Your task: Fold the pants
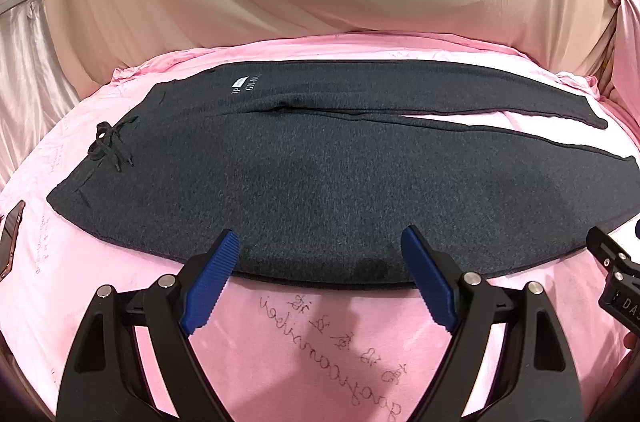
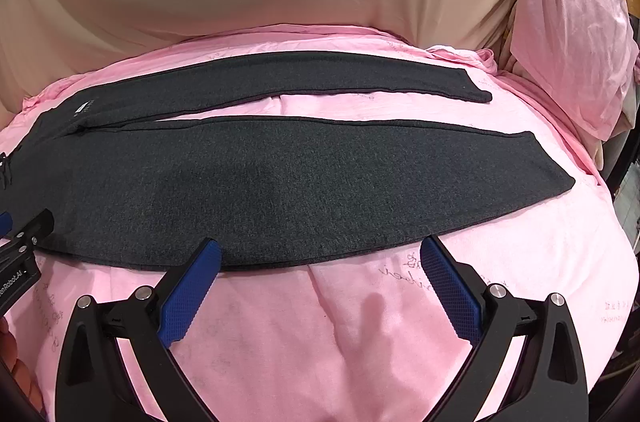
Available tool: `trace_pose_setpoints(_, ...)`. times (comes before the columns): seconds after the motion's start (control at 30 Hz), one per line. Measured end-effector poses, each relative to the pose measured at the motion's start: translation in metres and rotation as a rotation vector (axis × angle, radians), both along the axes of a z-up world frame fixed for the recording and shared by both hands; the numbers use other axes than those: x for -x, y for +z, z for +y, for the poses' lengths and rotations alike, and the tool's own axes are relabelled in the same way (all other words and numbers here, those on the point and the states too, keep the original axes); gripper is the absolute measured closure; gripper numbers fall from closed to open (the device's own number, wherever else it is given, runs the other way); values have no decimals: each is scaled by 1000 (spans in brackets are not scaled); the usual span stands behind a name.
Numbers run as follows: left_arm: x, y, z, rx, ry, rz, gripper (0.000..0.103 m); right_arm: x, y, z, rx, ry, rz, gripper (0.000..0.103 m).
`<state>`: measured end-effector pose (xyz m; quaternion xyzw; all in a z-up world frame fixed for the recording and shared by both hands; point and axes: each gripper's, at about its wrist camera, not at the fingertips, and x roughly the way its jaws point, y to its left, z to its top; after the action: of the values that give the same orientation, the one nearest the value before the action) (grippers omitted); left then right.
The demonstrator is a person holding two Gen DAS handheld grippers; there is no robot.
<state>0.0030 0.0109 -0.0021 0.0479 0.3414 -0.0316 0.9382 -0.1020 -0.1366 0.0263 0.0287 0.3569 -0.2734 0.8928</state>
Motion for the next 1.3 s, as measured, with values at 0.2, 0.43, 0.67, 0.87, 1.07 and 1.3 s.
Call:
trace_pose_setpoints(0.2, -2, 0, 0, -1, 3, 8, 22, 0, -1, 1, -4, -4, -1, 5)
trace_pose_setpoints(0.43, -2, -1, 1, -3, 3, 11, 22, 0, 0, -1, -6, -1, 1, 5)
trace_pose_setpoints(0.67, -2, -1, 0, -8, 5, 14, 22, -1, 0, -1, -8, 1, 1, 5)
trace_pose_setpoints(0.87, -2, -1, -1, -10, 6, 14, 22, 0, 0, -1, -8, 1, 1, 5)
trace_pose_setpoints(1.07, -2, -1, -1, -11, 6, 13, 22, 0, 0, -1, -9, 3, 1, 5)
trace_pose_setpoints(1.3, -2, -1, -1, -11, 7, 14, 22, 0, 1, -2, -9, 4, 1, 5)
